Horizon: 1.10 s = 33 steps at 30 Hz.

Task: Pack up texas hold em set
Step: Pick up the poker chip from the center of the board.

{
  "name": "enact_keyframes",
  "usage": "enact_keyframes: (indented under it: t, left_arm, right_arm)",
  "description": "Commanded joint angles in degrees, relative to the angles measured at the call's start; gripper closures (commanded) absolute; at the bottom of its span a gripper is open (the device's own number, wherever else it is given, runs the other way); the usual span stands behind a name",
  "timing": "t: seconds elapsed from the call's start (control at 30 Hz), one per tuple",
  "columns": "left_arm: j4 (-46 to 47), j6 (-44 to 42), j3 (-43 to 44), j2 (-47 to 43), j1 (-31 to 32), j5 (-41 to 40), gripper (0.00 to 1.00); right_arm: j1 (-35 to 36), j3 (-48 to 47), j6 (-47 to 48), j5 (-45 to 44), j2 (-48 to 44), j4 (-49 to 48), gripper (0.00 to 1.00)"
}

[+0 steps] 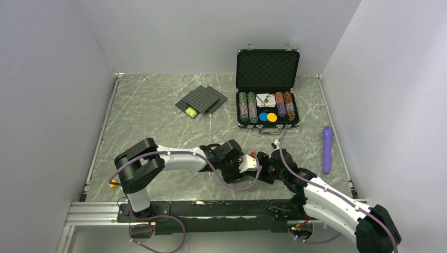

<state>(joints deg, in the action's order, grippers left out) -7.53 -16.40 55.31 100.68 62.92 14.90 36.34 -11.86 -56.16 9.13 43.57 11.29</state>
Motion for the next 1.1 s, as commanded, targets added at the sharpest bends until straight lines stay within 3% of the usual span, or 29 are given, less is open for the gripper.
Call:
enact_keyframes:
  t: [0.0, 0.23, 0.6, 0.8, 1.07]
  left_arm:
    - [-10.32, 1.02, -2.43, 1.56, -0.25, 0.10, 0.38]
    - [-10.43, 1.10, -2.18, 1.90, 0.47, 1.03, 0.40]
    - [-9.53, 3.42, -3.65, 1.37, 1.42, 2.31, 0.66]
    - [-5.44, 7.91, -6.09, -0.54, 0.86, 4.12, 0.70]
    - [-1.48, 11.43, -8.34, -2.28, -1.95, 6.41, 0.73]
  right_arm:
    - [-0.10, 0.67, -0.95, 0.50, -0.86, -2.22, 0.25]
    - [-0.06, 1.14, -1.33, 0.54, -1.08, -2.33, 0.25]
    - [-0.06, 1.73, -2.78, 1.05, 0.81, -6.25, 0.25]
    - [-0.06, 1.86, -4.23, 0.48, 4.14, -9.51, 0.26]
    - [1.96, 1.14, -6.08, -0.30, 9.49, -10.94, 0.35]
